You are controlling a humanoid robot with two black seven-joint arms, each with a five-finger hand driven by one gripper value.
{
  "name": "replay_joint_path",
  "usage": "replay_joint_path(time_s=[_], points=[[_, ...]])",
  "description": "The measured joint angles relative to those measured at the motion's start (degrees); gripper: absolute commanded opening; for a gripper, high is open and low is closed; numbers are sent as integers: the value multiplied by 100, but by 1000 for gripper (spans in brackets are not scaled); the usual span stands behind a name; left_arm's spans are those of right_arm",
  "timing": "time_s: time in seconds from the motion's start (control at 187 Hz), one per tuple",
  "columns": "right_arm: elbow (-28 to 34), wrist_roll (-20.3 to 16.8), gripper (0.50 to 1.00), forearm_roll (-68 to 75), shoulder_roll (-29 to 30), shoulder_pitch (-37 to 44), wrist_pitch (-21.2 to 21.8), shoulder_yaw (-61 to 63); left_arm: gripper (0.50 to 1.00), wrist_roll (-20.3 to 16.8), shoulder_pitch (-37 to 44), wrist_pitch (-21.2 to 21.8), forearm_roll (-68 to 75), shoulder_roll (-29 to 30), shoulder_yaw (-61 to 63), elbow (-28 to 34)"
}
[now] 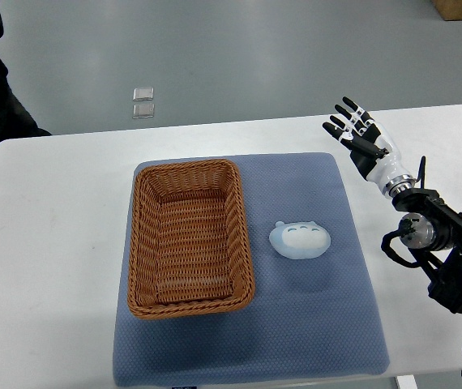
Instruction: Place blue toy in brown basket
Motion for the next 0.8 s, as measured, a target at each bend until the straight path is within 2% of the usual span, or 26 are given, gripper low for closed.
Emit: replay_joint_path(time_s=[0.801], points=[[29, 0, 913, -41, -107, 87, 25, -34, 1000, 0, 0, 0, -3, 0, -36, -3]])
